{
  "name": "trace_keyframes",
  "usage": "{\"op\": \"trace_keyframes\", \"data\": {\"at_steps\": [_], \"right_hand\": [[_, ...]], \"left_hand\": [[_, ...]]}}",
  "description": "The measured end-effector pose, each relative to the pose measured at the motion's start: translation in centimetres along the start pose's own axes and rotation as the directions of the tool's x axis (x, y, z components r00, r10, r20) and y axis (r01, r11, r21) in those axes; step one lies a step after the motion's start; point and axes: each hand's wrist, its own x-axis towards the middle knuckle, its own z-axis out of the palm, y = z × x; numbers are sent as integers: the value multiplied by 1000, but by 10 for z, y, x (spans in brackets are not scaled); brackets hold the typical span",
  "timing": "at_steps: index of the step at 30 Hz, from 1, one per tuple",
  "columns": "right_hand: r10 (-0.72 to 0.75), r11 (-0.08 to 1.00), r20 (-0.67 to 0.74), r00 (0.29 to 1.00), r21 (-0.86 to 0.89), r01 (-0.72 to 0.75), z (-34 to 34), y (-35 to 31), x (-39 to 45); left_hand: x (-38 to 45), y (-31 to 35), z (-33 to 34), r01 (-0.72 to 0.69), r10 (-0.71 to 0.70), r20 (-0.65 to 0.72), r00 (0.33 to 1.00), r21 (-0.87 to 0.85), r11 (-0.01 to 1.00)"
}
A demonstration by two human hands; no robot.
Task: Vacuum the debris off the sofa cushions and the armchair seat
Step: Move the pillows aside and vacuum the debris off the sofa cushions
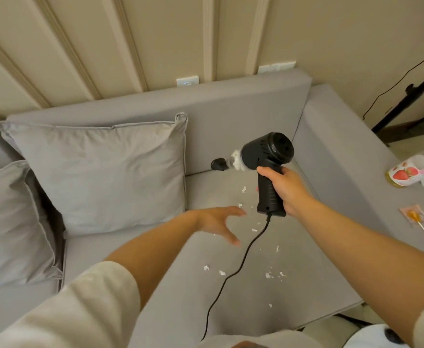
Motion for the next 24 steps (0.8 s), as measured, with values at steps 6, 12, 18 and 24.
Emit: {"op": "trace_keyframes", "data": {"at_steps": [6, 12, 18, 24], "right_hand": [[-76, 997, 5, 997, 13, 76, -16, -18, -1], [-40, 999, -107, 993, -37, 36, -81, 7, 7], [213, 977, -225, 951, 19, -214, -147, 82, 17], [292, 948, -208, 933, -61, -311, -192, 131, 24]], "left_hand": [[17, 31, 65, 54, -53, 123, 991, 3, 999], [-6, -16, 61, 350, -261, -330, 907, 249, 903], [2, 1, 87, 376, -300, -401, 866, 125, 918], [29, 27, 149, 397, -361, -355, 862, 32, 917]]}}
